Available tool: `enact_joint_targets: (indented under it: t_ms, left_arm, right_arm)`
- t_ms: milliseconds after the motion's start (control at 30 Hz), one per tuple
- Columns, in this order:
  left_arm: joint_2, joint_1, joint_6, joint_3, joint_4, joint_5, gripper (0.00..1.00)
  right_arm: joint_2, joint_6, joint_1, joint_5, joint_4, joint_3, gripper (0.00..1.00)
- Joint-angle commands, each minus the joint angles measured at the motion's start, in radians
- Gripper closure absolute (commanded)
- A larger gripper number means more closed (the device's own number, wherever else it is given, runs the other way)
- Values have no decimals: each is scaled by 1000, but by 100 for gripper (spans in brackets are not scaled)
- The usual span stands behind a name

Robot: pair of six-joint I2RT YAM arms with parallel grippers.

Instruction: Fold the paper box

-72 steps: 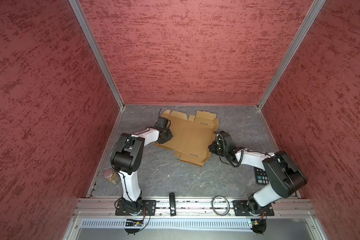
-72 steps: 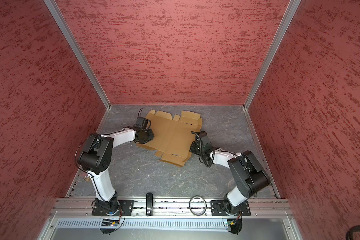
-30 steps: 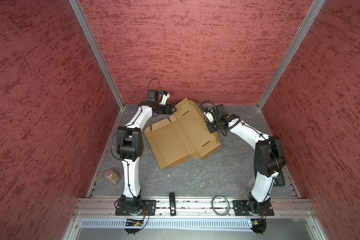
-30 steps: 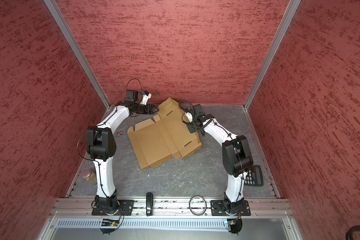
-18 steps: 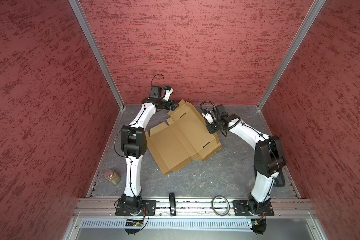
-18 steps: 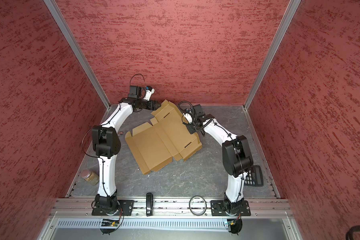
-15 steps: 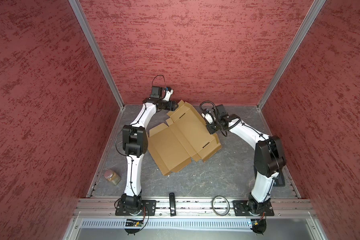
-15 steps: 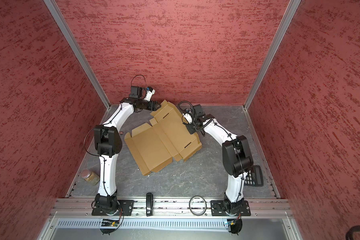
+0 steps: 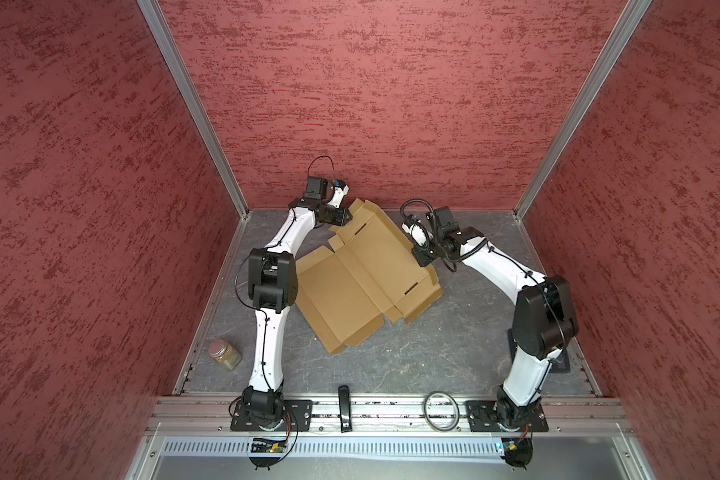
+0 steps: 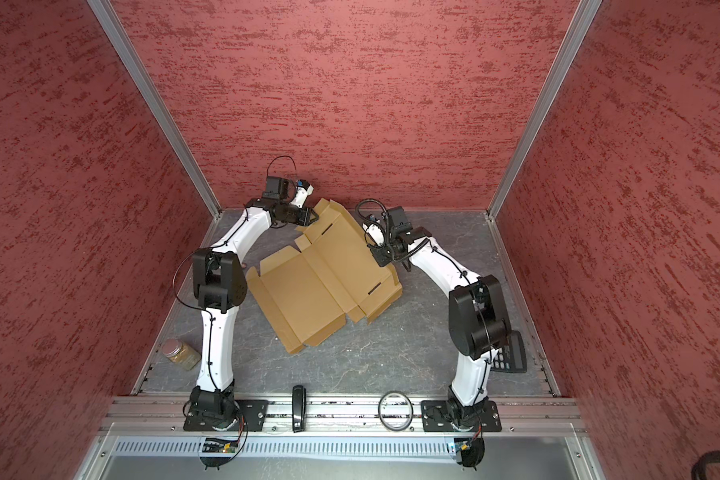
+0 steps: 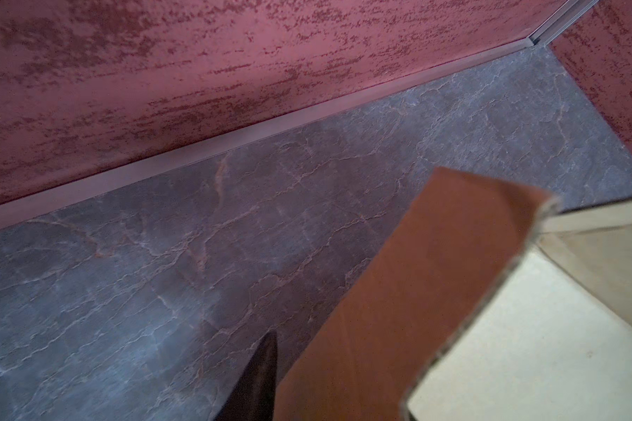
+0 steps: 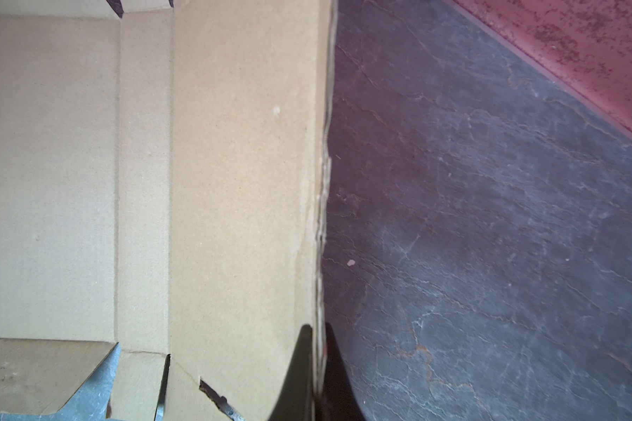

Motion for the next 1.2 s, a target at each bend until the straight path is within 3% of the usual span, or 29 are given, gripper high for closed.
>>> enact_joint_targets:
  t_ms: [0,167,433,633,900,1167]
  left_arm:
    - [-34,-5,-6,-22,41,-12,72]
    - [-34,-2,-19,-24,47,-34,82]
    - [-41,23,-86,-39,75,-56,89]
    - [-40,39,-179,-50,42,-96,91]
    - [-115,24,-397,-222,30,-152,92]
    - [-242,-1,-524,-427,59,-209,87]
  right_arm:
    - [-22,-17,-2,-17,8,35,100]
    - [-23,-15,-1,-10,14,35,95]
    - [-43,-1,-2,65,42,18,71]
    - [-119,48,-11,126,113,-39,59]
    - [-187,164,-22,193,166,-111,55]
    - [-230,267,-27,153,259,-207,54]
